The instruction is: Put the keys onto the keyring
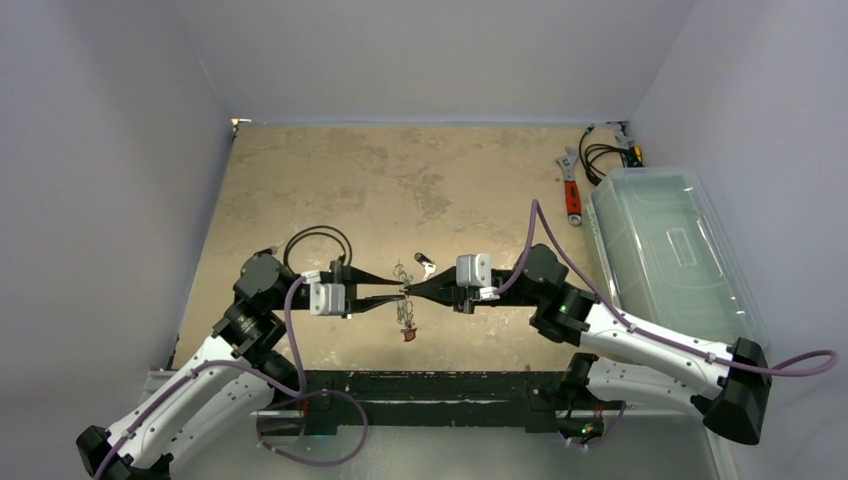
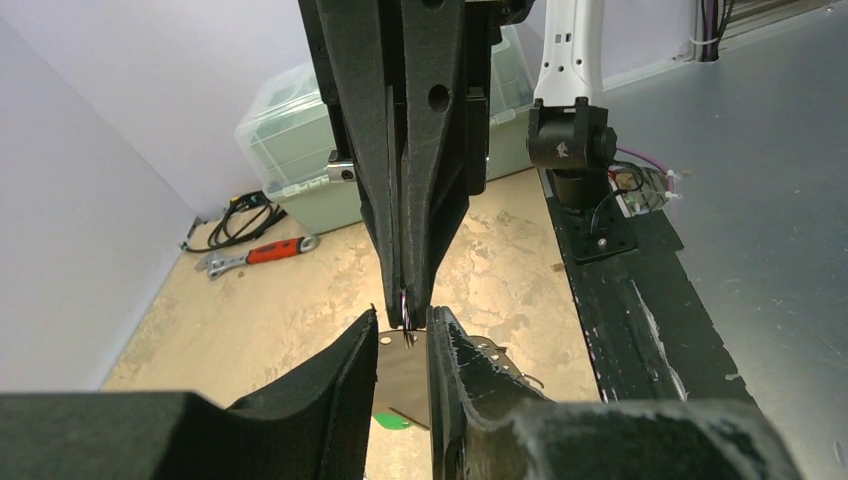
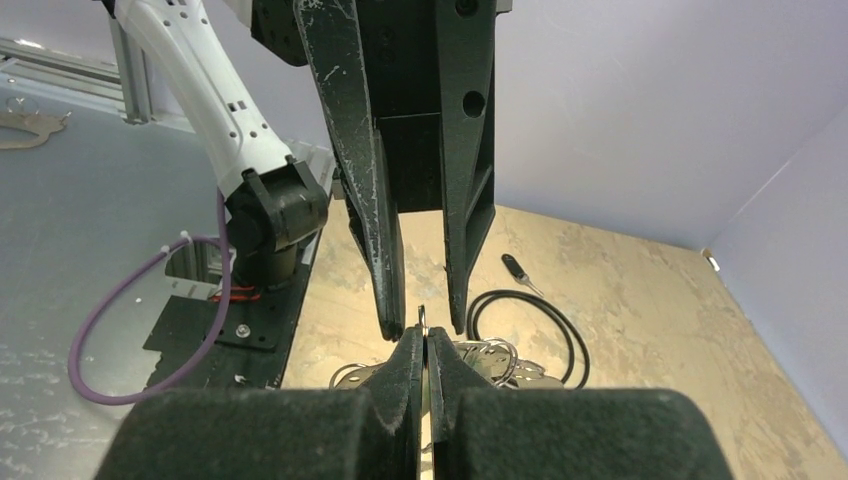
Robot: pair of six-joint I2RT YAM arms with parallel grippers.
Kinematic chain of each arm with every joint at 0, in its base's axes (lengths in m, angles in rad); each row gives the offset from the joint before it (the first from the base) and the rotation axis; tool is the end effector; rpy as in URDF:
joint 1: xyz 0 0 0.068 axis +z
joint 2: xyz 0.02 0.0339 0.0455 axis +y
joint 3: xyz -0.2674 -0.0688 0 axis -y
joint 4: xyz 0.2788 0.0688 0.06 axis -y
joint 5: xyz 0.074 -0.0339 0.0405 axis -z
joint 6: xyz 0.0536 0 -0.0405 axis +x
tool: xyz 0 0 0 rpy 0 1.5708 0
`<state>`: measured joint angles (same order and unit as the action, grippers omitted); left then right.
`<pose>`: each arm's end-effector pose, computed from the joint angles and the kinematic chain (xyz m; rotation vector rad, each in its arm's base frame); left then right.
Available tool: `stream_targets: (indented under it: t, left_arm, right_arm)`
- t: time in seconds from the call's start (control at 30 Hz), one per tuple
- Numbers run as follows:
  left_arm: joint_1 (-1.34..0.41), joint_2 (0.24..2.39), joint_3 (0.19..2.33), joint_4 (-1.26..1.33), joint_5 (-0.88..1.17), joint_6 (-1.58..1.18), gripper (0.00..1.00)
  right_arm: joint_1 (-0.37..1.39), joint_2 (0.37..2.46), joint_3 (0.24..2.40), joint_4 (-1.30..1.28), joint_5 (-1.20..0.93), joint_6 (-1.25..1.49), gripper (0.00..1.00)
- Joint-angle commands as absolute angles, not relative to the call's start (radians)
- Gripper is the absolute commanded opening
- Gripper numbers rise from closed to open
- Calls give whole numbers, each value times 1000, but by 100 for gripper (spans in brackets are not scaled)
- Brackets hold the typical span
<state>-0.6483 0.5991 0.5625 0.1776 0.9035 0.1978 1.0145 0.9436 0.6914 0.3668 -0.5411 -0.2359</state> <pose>0.1229 -0.1459 0.3291 1.2590 0.9336 -0.9991 0.1176 0.2415 0.3323 -1.2461 0.9355 1.0152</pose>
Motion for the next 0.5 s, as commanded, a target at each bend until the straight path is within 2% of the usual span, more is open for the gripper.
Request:
stream_targets:
  t: [0.0,0.3,0.47]
  left_arm:
    - [-647,605,563,222,919,176,22]
    - [-647,607,567,200,887,182,21]
    - [-645,612,572,200,873,179,14]
  right_arm:
    - [1017,937,712,457,-542,-227,0]
    - [1017,927,700,487,-534,-212,0]
    - [1017,927,697,492,-533,-204,0]
